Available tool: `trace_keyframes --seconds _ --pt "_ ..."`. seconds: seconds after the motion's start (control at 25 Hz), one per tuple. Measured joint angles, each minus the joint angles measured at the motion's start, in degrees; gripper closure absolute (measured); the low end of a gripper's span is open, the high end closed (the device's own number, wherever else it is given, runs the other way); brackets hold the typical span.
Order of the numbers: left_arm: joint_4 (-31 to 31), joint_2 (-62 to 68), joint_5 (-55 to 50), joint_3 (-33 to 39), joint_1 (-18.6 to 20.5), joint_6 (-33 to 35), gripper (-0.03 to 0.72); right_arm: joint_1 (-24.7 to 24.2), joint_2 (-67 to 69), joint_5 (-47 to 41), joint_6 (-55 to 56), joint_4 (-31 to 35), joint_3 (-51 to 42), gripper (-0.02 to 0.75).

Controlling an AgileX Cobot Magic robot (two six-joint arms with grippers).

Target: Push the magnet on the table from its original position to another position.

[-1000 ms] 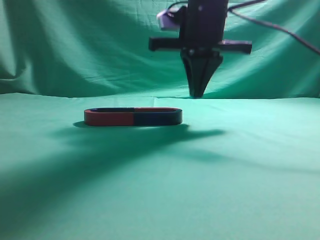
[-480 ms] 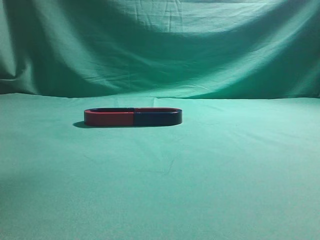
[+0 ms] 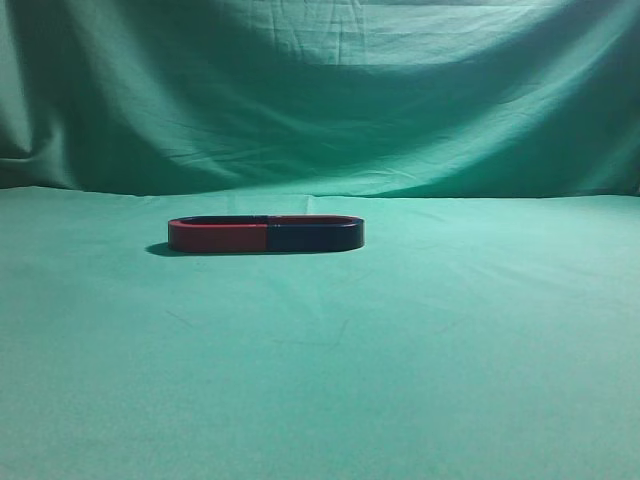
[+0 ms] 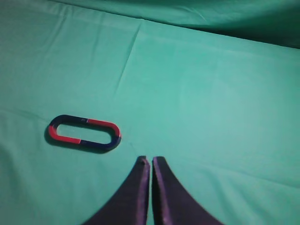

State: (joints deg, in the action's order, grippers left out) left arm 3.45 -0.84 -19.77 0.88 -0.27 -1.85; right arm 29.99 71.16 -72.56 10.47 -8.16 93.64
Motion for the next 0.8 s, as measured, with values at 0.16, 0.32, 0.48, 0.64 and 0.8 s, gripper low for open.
trace_keyframes --seconds 0.16,0.32,0.48,0.64,0.8 --pt "0.0 0.0 0.0 0.0 0.0 0.0 0.316 0.0 -9.8 1.7 0.1 0.0 -9.1 0.738" --pt "0.0 0.0 0.0 0.0 0.0 0.0 0.316 0.0 -20.3 9.8 -0.2 0.0 -21.0 0.738" --pt "0.0 0.0 0.0 0.0 0.0 0.0 0.316 0.0 -30.2 18.7 -0.6 0.0 -32.8 0.738" --pt "0.0 0.0 0.0 0.0 0.0 0.0 0.316 0.0 -39.8 24.5 -0.8 0.0 -42.4 0.738" --pt "0.0 0.0 0.0 0.0 0.0 0.0 0.316 0.0 -48.4 24.6 -0.4 -0.1 -48.8 0.738"
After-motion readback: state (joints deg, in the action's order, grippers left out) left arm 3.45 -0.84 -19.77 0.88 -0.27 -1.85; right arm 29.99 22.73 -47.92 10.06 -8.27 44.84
